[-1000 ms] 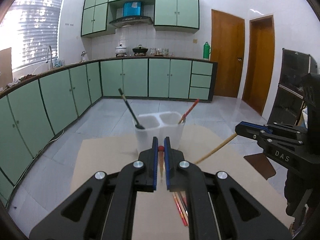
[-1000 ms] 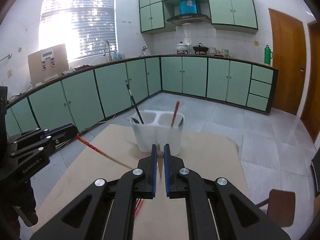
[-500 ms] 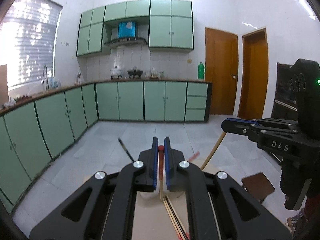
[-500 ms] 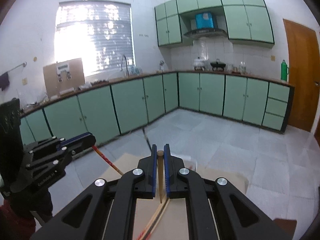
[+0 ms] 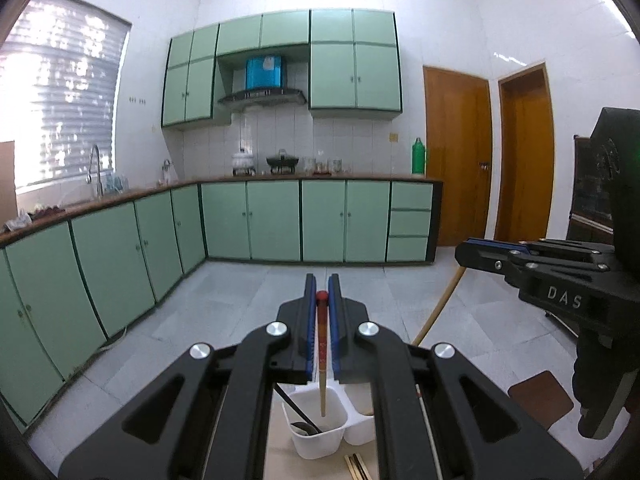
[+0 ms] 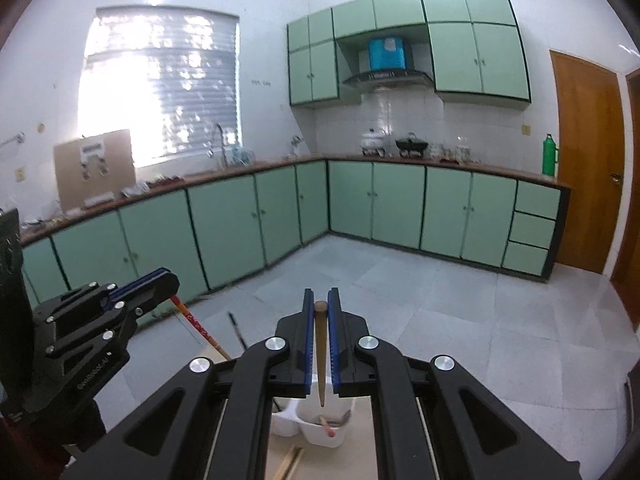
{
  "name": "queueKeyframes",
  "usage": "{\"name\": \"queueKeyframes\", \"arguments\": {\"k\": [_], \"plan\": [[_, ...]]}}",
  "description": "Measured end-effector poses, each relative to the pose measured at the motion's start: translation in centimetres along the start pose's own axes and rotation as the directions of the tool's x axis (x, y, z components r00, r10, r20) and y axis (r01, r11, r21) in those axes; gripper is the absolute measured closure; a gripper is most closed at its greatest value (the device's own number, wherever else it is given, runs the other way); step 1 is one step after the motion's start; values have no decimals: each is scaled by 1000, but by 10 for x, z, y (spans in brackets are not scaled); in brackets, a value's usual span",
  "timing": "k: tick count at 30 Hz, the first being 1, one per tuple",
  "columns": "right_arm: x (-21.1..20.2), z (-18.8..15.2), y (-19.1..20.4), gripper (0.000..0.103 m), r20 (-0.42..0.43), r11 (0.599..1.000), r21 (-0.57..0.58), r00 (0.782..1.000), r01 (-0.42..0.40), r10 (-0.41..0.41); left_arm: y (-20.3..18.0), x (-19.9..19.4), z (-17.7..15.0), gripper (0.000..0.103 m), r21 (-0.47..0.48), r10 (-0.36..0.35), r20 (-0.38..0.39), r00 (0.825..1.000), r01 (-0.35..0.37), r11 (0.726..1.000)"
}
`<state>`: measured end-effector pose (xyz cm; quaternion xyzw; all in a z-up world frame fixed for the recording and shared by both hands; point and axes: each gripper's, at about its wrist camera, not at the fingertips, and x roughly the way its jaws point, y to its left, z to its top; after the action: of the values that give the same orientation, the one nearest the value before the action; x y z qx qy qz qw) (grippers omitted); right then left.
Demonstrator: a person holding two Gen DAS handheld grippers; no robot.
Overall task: Organize utensils
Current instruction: 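Lower both chopsticks into the holder and open both tools, then withdraw both tools from the holder back toward the remaining chopsticks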
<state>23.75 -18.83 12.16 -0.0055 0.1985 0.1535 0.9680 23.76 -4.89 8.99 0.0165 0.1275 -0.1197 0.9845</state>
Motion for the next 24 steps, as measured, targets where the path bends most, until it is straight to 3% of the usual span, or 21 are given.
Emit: {"name": "queueKeyframes", "arguments": {"k": [6,10,20,24], "plan": [[39,-23,-7,96,-116,999,29,993,-16,19,9,48,-28,97,-7,-4,-124,992,3,1000],[39,-28,-16,88,-117,998,61,993,-3,10,16,50,-37,95,-11,1,-151,988,-3,1000],[-22,-45,-35,42,-5,992,111,998,62,-62,27,-9,-52,62,-20,35,-98,995,-37,999],[-46,-72,-32,31,3,989,132,998,65,-66,27,-37,-73,49,-30,57,-101,993,-60,998]]}}
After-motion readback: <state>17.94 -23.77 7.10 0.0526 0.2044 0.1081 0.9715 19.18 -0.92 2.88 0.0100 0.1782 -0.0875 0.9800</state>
